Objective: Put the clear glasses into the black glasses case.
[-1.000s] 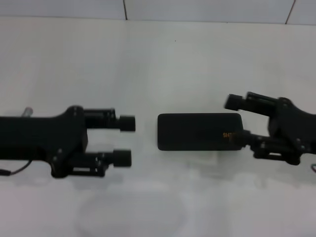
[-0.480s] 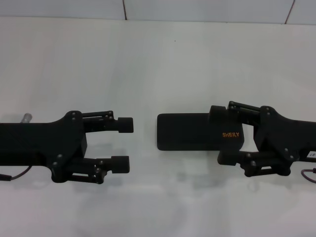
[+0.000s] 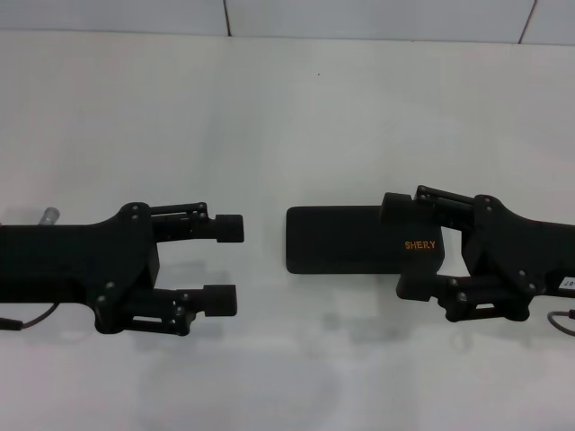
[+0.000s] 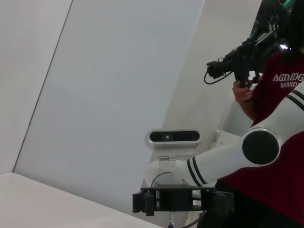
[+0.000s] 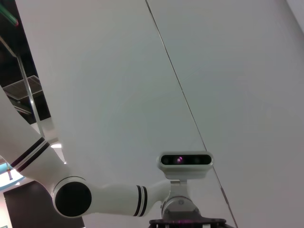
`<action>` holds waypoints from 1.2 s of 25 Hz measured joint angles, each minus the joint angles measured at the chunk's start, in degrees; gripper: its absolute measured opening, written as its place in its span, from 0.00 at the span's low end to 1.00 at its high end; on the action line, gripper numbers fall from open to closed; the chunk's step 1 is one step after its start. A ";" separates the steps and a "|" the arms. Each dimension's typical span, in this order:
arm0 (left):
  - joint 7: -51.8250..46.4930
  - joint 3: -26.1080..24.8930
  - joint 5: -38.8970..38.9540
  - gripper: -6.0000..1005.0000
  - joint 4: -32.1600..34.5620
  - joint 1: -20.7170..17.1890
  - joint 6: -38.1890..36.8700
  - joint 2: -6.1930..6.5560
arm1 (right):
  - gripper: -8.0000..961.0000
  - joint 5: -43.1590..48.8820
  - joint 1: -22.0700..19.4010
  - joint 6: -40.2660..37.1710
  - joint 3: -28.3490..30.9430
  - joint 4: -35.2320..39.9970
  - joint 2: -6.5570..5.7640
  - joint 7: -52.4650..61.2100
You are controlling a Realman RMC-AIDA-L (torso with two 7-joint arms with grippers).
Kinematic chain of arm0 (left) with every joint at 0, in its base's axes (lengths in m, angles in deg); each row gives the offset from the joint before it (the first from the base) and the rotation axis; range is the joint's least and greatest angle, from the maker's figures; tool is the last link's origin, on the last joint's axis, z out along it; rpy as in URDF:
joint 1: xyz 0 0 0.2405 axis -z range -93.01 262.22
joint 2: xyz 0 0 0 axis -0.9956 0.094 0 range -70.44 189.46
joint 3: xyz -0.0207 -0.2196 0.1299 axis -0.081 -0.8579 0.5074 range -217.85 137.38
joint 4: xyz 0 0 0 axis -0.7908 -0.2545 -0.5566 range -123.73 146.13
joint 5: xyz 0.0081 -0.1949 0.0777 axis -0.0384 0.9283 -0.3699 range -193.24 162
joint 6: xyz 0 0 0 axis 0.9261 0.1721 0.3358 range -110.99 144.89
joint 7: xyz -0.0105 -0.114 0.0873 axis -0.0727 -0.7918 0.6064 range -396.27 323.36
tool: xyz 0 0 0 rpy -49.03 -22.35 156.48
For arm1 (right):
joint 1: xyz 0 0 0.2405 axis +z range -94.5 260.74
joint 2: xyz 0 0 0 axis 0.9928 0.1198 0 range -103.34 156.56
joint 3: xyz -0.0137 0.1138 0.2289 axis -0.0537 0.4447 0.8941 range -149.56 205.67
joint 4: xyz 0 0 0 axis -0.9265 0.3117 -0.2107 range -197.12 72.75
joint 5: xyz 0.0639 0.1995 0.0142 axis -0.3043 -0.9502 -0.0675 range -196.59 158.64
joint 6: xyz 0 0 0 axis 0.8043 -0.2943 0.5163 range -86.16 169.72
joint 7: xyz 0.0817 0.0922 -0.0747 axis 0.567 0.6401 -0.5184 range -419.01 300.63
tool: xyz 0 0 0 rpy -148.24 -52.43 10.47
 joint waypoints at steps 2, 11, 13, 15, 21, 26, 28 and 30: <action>0.01 0.00 0.00 0.80 0.00 -0.21 0.00 -0.03 | 0.91 -0.05 -0.06 -0.04 0.00 0.00 0.00 0.00; 0.61 -0.09 0.05 0.80 0.02 -1.29 0.10 -0.25 | 0.91 -0.05 -0.05 -0.16 -0.30 0.02 0.00 -0.03; 0.68 -0.09 0.01 0.80 0.03 -1.35 0.13 -0.30 | 0.91 -0.05 -0.04 -0.18 -0.34 0.01 0.00 -0.03; 0.68 -0.09 -0.01 0.80 0.05 -1.37 0.14 -0.34 | 0.91 -0.05 -0.08 -0.24 -0.35 0.02 0.00 -0.04; 0.67 -0.09 -0.01 0.80 0.06 -1.35 0.18 -0.39 | 0.91 -0.11 -0.20 -0.37 -0.35 -0.50 0.00 -0.07; 0.66 -0.09 -0.01 0.80 0.06 -1.32 0.18 -0.47 | 0.91 -0.19 -0.16 -0.39 -0.35 -0.59 0.00 -0.09; 0.65 -0.09 -0.01 0.80 0.06 -1.32 0.20 -0.50 | 0.91 -0.21 -0.11 -0.39 -0.35 -0.60 0.00 -0.09; 0.65 -0.09 -0.01 0.80 0.05 -1.32 0.24 -0.54 | 0.91 -0.22 -0.04 -0.39 -0.35 -0.60 0.00 -0.09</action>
